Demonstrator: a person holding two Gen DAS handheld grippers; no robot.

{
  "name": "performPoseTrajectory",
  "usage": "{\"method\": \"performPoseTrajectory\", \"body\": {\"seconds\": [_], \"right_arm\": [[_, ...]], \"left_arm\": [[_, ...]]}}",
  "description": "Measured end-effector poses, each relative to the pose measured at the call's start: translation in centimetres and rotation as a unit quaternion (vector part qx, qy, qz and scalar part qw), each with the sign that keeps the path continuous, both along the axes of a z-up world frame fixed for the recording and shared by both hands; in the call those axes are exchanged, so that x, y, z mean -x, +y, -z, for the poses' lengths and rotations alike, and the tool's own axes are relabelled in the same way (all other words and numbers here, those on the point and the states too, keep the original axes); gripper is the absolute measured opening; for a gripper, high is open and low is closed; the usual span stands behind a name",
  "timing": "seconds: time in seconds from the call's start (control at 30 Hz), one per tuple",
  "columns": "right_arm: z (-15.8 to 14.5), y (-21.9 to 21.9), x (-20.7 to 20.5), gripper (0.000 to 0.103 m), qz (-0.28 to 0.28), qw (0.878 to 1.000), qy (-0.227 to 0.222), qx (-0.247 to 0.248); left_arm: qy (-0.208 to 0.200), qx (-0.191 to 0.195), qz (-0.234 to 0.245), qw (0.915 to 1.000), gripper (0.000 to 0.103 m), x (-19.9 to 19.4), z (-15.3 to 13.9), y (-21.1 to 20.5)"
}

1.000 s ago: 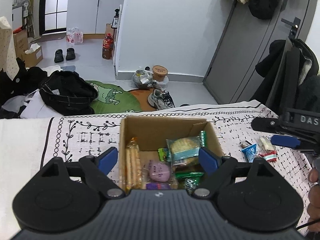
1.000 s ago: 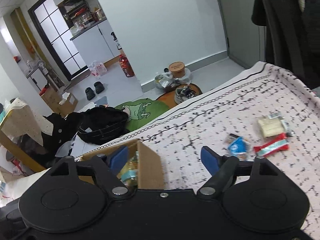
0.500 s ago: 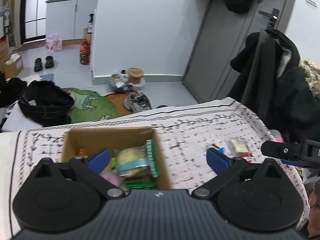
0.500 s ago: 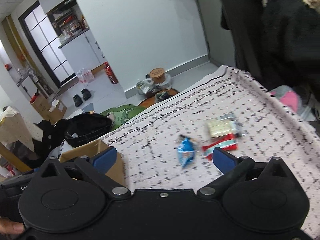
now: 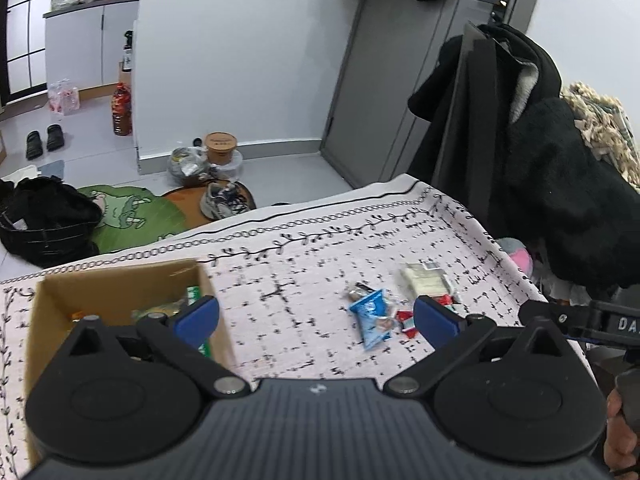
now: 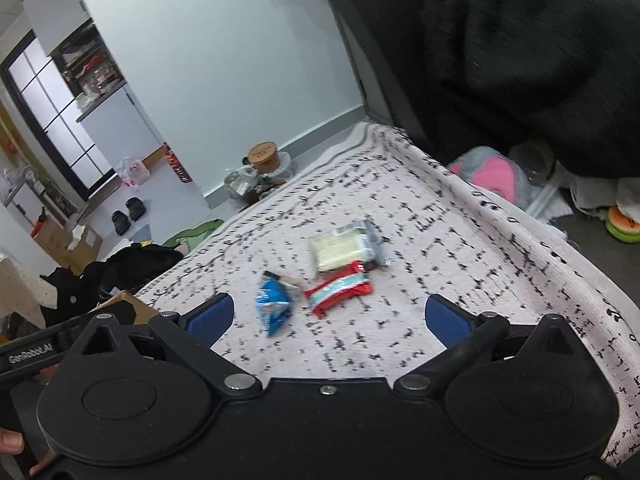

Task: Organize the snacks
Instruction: 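Move both open tools from the box back over the remaining snacks, then grasp the red bar packet with the right tool while the left tool grasps the blue candy packet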

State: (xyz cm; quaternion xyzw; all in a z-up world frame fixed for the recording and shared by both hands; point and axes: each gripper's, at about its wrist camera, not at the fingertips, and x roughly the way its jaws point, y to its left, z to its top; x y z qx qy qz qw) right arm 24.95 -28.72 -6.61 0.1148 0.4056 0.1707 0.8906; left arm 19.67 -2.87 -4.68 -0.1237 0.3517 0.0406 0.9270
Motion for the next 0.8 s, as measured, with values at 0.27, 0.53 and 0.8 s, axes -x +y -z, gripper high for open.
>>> {"method": "performPoseTrajectory", "body": {"seconds": [0.27, 0.53, 0.8], "right_arm": [[1.8, -1.0, -1.4, 0.100, -0.007, 1.000, 0.011, -0.011], [4.1, -0.6, -3.8, 0.080, -0.022, 0.999, 0.034, -0.017], [6.9, -0.5, -6.3, 0.070, -0.030, 0.997, 0.057, -0.047]], "left_arm": [[0.022, 0.003, -0.004, 0.9997, 0.103, -2.4, 1.1, -1.6], [0.037, 0.020, 0.004, 0.9991, 0.100, -5.1, 3.1, -2.5], [0.065, 0.023, 0.014, 0.9975, 0.080, -7.6, 5.8, -3.6]]}}
